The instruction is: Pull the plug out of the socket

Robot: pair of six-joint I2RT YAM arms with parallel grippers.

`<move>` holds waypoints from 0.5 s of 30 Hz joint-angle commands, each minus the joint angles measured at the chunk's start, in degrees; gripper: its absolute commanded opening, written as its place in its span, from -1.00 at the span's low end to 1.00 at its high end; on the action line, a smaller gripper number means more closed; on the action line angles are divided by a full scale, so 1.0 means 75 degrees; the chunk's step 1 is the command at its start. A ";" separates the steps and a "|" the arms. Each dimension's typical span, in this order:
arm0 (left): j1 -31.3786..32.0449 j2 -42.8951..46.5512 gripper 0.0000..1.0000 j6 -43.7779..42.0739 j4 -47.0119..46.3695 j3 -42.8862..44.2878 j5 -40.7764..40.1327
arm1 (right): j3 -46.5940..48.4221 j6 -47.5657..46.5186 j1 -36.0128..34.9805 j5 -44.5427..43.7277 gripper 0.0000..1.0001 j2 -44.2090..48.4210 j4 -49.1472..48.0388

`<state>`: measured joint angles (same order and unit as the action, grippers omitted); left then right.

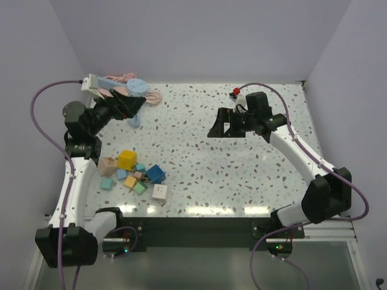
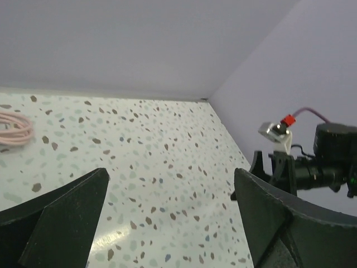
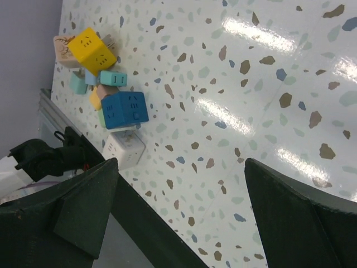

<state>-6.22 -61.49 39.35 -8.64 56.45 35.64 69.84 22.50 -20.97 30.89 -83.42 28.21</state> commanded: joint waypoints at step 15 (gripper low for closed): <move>0.1496 0.2093 1.00 -0.1203 0.2708 -0.0636 -0.1360 | -0.0147 0.0244 0.0007 -0.1471 0.97 0.2695 0.1490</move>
<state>3.14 -47.16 33.91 6.39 48.99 31.83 69.80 21.65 -20.97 21.65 -66.24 38.35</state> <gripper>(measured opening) 0.997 0.985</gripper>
